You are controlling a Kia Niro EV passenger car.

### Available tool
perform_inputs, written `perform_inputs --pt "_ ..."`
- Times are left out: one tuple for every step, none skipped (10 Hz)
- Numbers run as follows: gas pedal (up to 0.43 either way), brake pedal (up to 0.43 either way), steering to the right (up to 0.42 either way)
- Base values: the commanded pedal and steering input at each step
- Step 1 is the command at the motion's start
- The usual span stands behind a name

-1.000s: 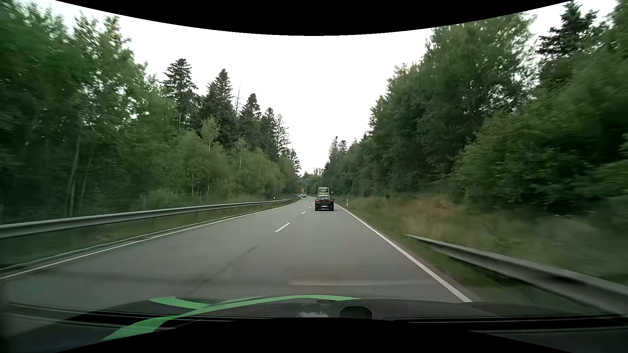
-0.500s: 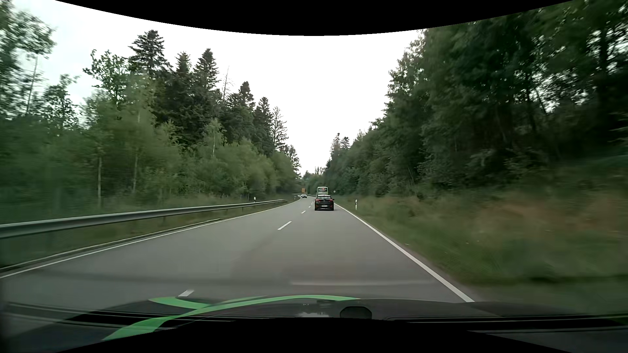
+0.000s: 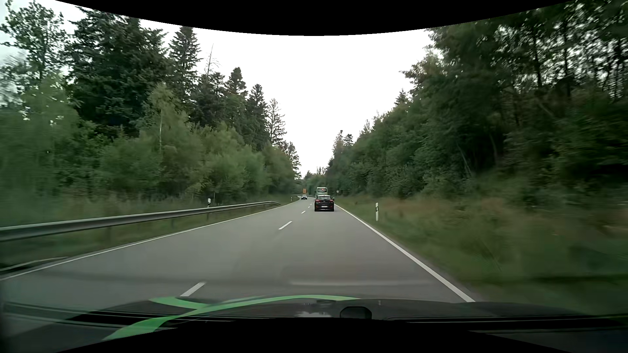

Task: Follow the waypoints while adhering to traffic rules and regulations

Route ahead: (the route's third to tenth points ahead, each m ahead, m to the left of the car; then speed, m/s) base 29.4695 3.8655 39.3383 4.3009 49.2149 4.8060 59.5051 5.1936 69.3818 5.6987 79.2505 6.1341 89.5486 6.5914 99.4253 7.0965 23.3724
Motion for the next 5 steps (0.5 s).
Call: perform_inputs --pt "0.480 0.000 -0.009" --pt "0.480 0.000 -0.009" --pt "0.488 0.000 -0.009" --pt "0.488 0.000 -0.009" --pt "0.469 0.000 -0.009"
